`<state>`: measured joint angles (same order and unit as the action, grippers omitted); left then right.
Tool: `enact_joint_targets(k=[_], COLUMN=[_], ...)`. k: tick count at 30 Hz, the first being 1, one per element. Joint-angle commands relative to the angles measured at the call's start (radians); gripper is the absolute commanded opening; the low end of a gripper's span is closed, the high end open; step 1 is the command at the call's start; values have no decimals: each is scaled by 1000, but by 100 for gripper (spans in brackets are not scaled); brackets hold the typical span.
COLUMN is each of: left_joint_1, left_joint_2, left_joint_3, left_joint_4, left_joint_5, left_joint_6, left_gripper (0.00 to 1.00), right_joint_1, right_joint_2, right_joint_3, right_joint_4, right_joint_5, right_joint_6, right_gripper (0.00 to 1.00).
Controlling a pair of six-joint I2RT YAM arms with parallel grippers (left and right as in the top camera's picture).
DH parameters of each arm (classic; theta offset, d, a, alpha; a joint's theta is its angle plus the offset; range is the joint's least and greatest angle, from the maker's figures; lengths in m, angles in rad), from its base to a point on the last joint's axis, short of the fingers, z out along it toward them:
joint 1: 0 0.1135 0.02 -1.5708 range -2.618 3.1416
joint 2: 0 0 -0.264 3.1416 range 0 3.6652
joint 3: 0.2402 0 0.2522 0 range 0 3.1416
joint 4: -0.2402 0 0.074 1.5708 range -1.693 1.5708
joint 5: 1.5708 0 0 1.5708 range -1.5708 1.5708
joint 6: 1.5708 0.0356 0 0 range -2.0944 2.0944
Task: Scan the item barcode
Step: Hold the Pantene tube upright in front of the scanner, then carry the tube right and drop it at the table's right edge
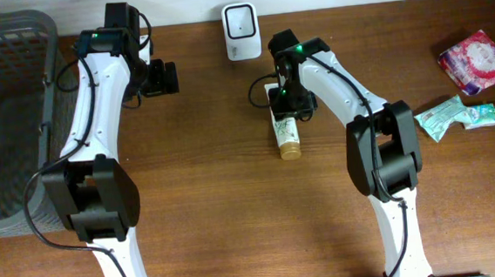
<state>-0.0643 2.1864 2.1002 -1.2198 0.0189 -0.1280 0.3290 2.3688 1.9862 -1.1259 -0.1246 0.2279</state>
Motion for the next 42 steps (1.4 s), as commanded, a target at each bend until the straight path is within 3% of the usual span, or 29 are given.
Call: enact_joint_targets(k=[1, 4, 8, 9, 10, 11, 12, 19, 23, 31, 38, 42], left_joint_1=[2, 2, 2, 2, 2, 2, 2, 2, 2, 2, 2, 2], left_joint_2=[0, 0, 0, 0, 0, 0, 0, 0, 0, 0, 0, 0], left_joint_3=[12, 12, 12, 12, 12, 12, 12, 12, 12, 12, 12, 12], left_joint_4=[-1, -1, -1, -1, -1, -1, -1, -1, -1, -2, -1, -1], left_joint_5=[8, 7, 8, 8, 8, 8, 8, 8, 8, 8, 8, 8], left_joint_6=[-10, -10, -10, -10, -10, -10, -10, -10, -10, -10, -10, -10], left_gripper=[99, 99, 99, 99, 99, 99, 99, 99, 99, 99, 99, 99], right_joint_1=[5, 14, 44, 51, 60, 64, 63, 17, 16, 17, 18, 18], right_joint_2=[-6, -6, -6, -6, -6, -6, -6, -6, -6, -2, 78, 95], right_joint_3=[-48, -78, -79, -79, -79, -79, -74, 194, 305, 303, 303, 303], right_joint_4=[18, 31, 47, 55, 69, 77, 83, 71, 228, 729, 933, 940], right_joint_5=[4, 4, 6, 10, 13, 13, 12, 23, 24, 30, 31, 31], right_joint_6=[-3, -3, -4, -3, -3, -3, -1, 12, 12, 13, 16, 16], right_gripper=[74, 74, 64, 49, 22, 9, 4, 4, 4, 4, 4, 4])
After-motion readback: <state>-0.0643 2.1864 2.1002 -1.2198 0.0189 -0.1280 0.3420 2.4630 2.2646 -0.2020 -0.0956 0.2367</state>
